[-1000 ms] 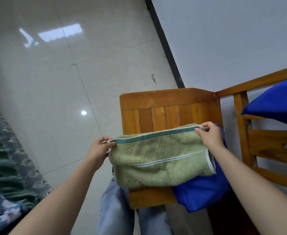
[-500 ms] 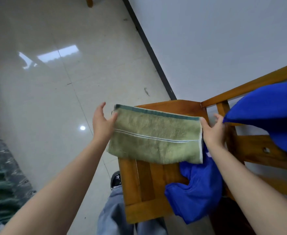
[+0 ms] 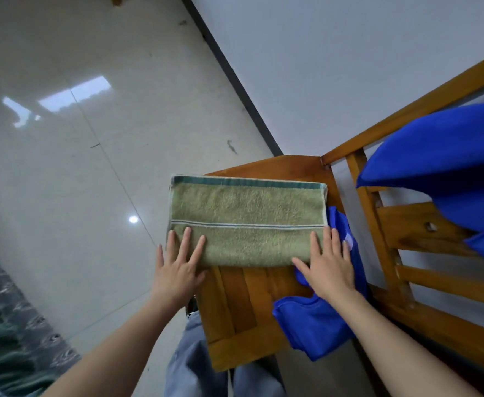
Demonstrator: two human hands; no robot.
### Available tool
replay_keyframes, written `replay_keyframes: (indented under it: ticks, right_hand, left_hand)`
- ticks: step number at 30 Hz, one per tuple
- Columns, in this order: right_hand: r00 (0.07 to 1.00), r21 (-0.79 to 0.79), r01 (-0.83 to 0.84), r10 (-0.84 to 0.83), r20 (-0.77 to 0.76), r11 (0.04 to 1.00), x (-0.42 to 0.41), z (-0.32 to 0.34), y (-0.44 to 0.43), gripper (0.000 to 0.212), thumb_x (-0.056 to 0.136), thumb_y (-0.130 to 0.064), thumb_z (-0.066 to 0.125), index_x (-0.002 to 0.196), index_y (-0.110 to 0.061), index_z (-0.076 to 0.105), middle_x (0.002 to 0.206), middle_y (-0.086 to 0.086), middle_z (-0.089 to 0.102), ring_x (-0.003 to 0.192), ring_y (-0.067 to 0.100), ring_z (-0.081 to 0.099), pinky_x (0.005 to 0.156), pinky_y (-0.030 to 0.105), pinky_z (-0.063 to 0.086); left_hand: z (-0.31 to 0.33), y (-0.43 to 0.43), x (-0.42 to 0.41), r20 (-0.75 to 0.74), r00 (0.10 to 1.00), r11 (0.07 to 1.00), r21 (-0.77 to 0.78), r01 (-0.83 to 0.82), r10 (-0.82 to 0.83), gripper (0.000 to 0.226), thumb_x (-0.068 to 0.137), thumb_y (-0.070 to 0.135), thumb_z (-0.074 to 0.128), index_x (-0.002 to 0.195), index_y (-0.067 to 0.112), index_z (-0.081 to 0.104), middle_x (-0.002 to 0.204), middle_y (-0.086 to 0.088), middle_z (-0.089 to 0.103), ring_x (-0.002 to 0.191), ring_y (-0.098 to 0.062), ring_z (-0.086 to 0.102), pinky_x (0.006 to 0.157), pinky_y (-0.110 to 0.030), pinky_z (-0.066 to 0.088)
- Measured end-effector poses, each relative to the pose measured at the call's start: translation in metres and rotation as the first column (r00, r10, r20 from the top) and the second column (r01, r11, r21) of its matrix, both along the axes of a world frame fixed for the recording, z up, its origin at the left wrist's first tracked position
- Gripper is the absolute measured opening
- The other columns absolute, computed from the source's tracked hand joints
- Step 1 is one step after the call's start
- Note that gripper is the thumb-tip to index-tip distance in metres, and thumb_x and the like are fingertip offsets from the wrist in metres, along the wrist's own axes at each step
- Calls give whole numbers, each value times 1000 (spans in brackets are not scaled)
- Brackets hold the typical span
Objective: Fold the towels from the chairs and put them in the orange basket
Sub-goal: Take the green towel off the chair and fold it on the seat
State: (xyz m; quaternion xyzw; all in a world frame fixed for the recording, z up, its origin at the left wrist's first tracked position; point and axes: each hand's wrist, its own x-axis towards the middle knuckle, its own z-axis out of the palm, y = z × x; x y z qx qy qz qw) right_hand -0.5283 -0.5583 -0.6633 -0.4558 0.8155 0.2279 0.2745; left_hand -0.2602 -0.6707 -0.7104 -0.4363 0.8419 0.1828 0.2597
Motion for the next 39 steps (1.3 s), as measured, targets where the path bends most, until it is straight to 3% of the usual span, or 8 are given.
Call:
replay_keyframes:
  ticks: [4, 7, 13, 21, 26, 31, 35, 39]
  right_hand:
    - [895, -286, 444, -433, 105, 849, 4, 9, -19, 49, 96, -37, 42, 127, 0, 49, 139, 22, 42, 132, 36, 33, 106, 41, 30]
    - [780, -139, 625, -608, 146, 768, -1, 3, -37, 49, 94, -26, 50, 132, 1, 38, 131, 24, 48, 123, 38, 43, 95, 41, 39]
    - [754, -36, 657, -656, 40, 753, -8, -4, -52, 75, 88, -26, 61, 145, -8, 16, 143, 20, 36, 128, 39, 38, 98, 47, 38]
    - [466, -159, 885, -821, 332, 438, -4, 13, -56, 10, 82, -7, 62, 90, -3, 59, 102, 16, 65, 83, 29, 59, 68, 33, 50]
    - [596, -390, 788, -750, 286, 477, -4, 47, -49, 5, 83, -12, 60, 84, -8, 56, 91, 13, 64, 72, 25, 55, 57, 26, 42]
    - [895, -500, 394, -446, 16, 771, 29, 61, -54, 20, 88, -11, 55, 107, -5, 57, 106, 12, 55, 91, 29, 55, 62, 31, 35]
    - [955, -506, 295, -242, 169, 811, 75, 56, -78, 28, 88, -12, 57, 115, -5, 57, 106, 12, 57, 97, 31, 57, 68, 36, 46]
    - [915, -446, 347, -195, 352, 825, 117, 41, -100, 36, 94, -20, 49, 129, -13, 49, 116, 3, 53, 101, 19, 53, 74, 23, 41]
  left_hand:
    - [13, 1, -23, -53, 998, 999, -18, -28, 27, 70, 77, 54, 52, 138, 20, 43, 144, -19, 40, 133, -42, 33, 102, -58, 33]
    - [18, -2, -31, -62, 991, 993, 3, -115, 115, 69, 92, 52, 39, 149, 26, 8, 156, -15, 0, 143, -36, -4, 114, -51, 6]
    - [19, -11, -12, -62, 974, 975, -30, -221, 219, 66, 93, 47, 40, 149, 25, 11, 156, -15, -3, 143, -35, -3, 113, -49, 10]
    - [21, -14, -8, -108, 886, 891, 108, -441, 452, 64, 93, 37, 46, 148, 25, 16, 156, -12, 1, 141, -35, 8, 112, -46, 20]
    - [25, -19, -10, -216, 805, 822, 301, -484, 553, 66, 91, 25, 54, 147, 27, 20, 157, -6, 6, 138, -29, 26, 108, -42, 34]
    - [28, -10, -18, -279, 810, 845, 325, -425, 515, 40, 96, 26, 46, 134, 16, 48, 148, -2, 37, 134, -20, 35, 108, -34, 31]
    - [28, -13, -19, -322, 770, 821, 371, -434, 552, 43, 97, 24, 45, 139, 19, 42, 150, -2, 31, 137, -20, 29, 110, -35, 28]
    - [35, -23, -28, -322, 560, 611, 639, -467, 764, 41, 98, 18, 40, 139, 17, 41, 143, 0, 41, 132, -19, 38, 106, -33, 36]
